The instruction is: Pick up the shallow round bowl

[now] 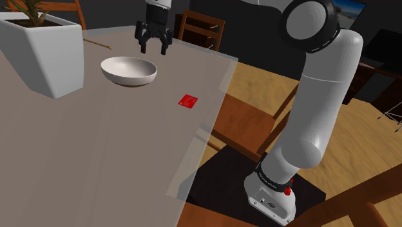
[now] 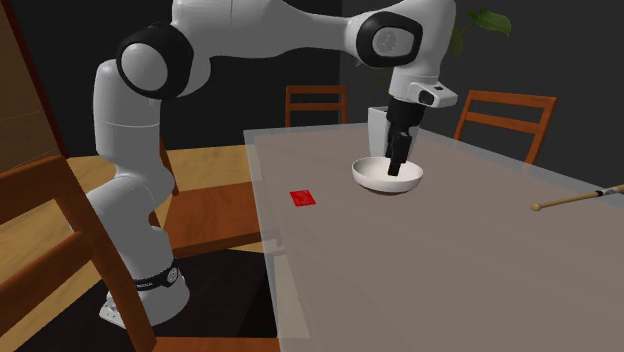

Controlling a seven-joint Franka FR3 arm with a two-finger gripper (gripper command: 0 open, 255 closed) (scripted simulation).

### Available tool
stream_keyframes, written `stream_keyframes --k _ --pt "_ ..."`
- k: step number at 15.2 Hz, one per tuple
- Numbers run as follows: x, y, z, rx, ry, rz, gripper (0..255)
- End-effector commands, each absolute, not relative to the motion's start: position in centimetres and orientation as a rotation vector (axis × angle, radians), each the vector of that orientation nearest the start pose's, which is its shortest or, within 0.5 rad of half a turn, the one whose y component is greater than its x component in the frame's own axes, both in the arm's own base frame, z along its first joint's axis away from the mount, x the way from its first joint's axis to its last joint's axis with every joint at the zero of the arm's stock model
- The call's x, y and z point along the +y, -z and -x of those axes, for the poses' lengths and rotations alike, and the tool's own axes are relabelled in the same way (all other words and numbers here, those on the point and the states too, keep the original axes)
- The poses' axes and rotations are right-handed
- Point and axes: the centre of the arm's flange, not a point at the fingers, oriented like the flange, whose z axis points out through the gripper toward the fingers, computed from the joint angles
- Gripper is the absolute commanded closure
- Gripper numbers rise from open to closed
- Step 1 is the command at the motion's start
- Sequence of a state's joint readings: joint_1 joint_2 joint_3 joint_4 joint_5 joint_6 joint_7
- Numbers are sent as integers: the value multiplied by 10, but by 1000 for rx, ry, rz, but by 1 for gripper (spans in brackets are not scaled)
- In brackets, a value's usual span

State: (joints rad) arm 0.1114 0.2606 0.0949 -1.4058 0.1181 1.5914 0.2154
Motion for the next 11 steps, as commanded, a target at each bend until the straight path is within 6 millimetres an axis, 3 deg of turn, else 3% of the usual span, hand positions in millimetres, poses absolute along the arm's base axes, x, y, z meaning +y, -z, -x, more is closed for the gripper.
stream_keyframes --k 1,7,9,10,11 --pt "137 -545 -625 28 -150 3010 0" --pt "137 -510 -625 28 -150 3010 0" --pt "137 -510 -625 28 -150 3010 0" --pt "137 -510 -625 28 -151 3010 255" --pt "137 -510 -625 28 -151 3010 255"
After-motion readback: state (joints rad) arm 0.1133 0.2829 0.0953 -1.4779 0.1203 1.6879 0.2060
